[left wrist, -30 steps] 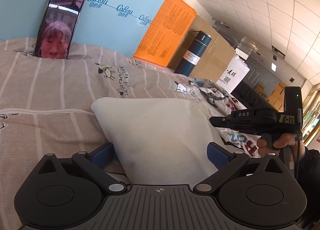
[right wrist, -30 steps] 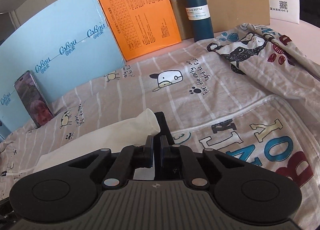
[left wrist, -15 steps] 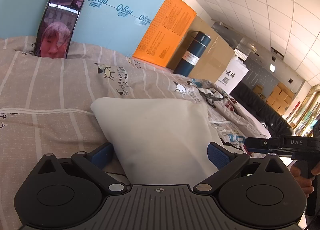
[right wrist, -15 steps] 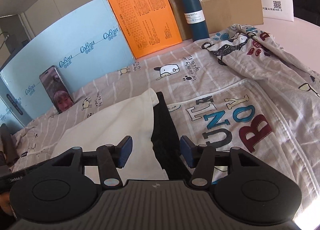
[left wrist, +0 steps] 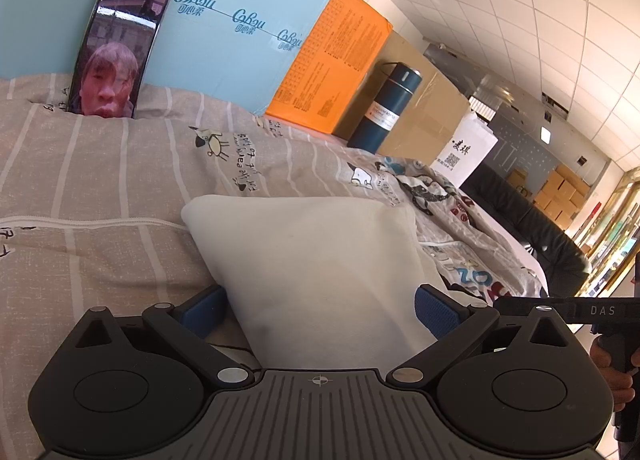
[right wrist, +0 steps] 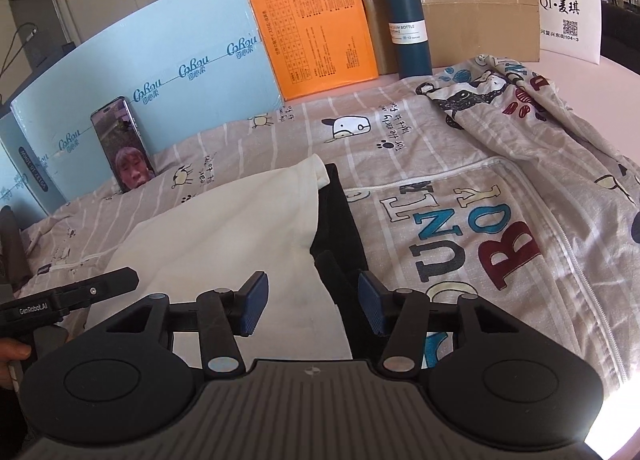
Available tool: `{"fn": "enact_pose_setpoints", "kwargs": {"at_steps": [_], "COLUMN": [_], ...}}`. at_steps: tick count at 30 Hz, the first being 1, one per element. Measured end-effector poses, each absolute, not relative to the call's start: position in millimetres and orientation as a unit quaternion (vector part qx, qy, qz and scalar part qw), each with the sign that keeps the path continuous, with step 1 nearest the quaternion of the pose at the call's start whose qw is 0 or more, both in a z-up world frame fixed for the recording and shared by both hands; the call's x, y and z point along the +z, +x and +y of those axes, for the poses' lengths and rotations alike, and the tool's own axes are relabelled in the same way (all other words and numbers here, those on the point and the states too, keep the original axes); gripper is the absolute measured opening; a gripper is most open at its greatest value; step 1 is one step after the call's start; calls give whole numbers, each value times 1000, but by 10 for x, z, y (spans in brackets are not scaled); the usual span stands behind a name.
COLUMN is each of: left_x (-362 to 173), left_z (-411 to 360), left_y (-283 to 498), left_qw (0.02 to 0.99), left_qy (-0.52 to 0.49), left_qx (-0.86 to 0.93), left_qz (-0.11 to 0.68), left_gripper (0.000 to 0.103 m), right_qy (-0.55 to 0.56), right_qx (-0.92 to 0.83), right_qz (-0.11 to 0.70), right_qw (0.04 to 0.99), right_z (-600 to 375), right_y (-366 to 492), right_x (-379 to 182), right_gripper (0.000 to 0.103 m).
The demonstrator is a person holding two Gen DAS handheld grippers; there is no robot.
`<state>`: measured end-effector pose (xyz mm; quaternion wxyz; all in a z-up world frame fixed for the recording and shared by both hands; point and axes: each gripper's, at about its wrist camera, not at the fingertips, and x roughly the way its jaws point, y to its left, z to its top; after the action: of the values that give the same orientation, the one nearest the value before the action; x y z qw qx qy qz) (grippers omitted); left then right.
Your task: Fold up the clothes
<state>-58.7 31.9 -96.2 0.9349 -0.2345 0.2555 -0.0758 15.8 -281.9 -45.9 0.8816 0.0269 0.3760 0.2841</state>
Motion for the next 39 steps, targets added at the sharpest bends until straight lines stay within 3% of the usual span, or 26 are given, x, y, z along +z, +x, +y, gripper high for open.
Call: {"fn": "enact_pose_setpoints", "kwargs": {"at_steps": [1, 4, 7, 15, 17, 18, 19, 21, 24, 30, 33, 39], "left_x": [-961, -959, -960, -958, -960, -961, -961, -959, -957, -956, -955, -950], "left_z": [319, 318, 310, 303, 308, 311, 314, 313, 311, 313, 316, 470], "left_y": [-587, -586, -588, -585, -586, -587, -588, -587, -586, -585, -585, -575], "left_qw": [935, 935, 935, 936, 936, 936, 935, 935, 936, 936, 935, 927], "left_qy": [-234, -234, -234, -230, -231, -232, -232, -232, -231, -231, -232, -275], "left_qx": [-76, -75, -75, -74, -74, -74, -74, -74, -74, -74, -75, -74], "left_qz": [256, 256, 255, 256, 256, 256, 256, 256, 256, 256, 256, 244], "left_gripper": [102, 102, 102, 102, 102, 102, 102, 102, 102, 102, 102, 102], "right_qy": [17, 15, 26, 37, 72, 92, 110, 143, 188, 282, 300, 306], "right_qx": [281, 267, 262, 242, 228, 218, 213, 207, 209, 225, 230, 257], "right_qz": [381, 381, 365, 355, 350, 350, 353, 363, 387, 440, 435, 410], "right_qw": [880, 885, 893, 902, 906, 906, 904, 897, 878, 822, 817, 820], "right_z": [-2784, -2787, -2868, -2999, -3105, -3171, -3231, -3342, -3451, -3482, -3416, -3207], "right_y": [162, 142, 43, -143, -167, -171, -178, -196, -230, -146, -65, 89], "right_x": [-486, -571, -571, -606, -594, -579, -570, -562, -604, -779, -839, -888], "right_gripper": [33, 11, 7, 7, 23, 42, 53, 54, 72, 80, 85, 86]}}
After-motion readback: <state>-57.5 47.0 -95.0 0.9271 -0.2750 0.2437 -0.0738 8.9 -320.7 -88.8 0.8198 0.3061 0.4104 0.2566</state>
